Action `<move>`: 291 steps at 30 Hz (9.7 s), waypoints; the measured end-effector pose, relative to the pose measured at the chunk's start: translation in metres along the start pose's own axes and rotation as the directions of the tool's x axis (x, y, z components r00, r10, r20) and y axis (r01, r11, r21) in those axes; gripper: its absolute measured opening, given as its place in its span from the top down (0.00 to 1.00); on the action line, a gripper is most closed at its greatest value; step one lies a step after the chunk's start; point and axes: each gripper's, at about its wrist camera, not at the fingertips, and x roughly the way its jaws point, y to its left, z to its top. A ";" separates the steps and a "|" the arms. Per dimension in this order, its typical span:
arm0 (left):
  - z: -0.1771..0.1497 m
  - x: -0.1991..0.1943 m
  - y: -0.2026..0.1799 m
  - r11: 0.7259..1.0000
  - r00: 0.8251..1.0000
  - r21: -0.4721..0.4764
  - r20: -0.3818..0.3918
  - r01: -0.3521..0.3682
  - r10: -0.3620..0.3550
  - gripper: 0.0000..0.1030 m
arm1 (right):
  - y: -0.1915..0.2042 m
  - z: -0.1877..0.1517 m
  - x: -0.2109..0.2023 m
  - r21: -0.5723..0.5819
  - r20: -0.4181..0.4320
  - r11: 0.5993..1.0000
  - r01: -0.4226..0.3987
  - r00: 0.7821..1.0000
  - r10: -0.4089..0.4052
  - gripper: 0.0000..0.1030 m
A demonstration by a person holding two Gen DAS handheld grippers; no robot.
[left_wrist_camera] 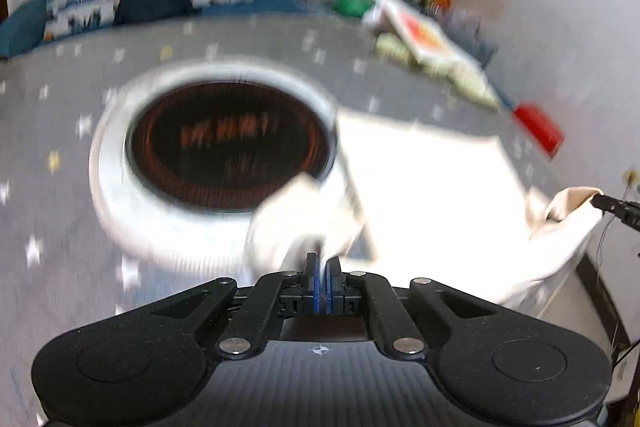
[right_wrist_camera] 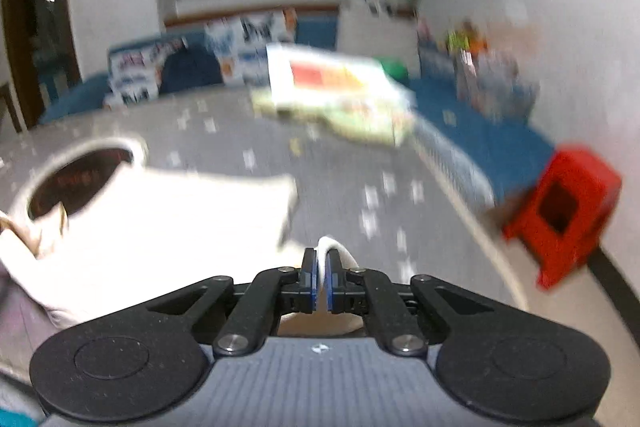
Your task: Fold clothes
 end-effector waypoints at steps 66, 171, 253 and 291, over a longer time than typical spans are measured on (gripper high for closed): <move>0.079 0.190 -0.064 0.971 0.999 0.236 -0.002 -0.035 0.036 0.94 | 0.051 0.054 0.160 -0.088 -0.124 0.993 -0.084 0.990 0.073 0.93; -0.051 0.054 -0.111 0.676 0.917 0.644 -0.107 0.358 -0.384 0.86 | 0.094 -0.042 -0.009 -0.384 -0.193 0.774 -0.504 0.863 0.467 0.81; -0.038 0.040 0.088 0.979 0.953 -0.137 0.243 -0.149 0.179 0.90 | 0.324 0.094 0.220 -0.207 -0.117 0.934 -0.290 0.955 0.271 0.97; 0.034 0.100 0.051 0.986 0.980 0.034 0.121 -0.163 0.158 0.60 | 0.197 0.070 0.171 -0.167 -0.092 0.984 -0.052 0.995 0.037 0.66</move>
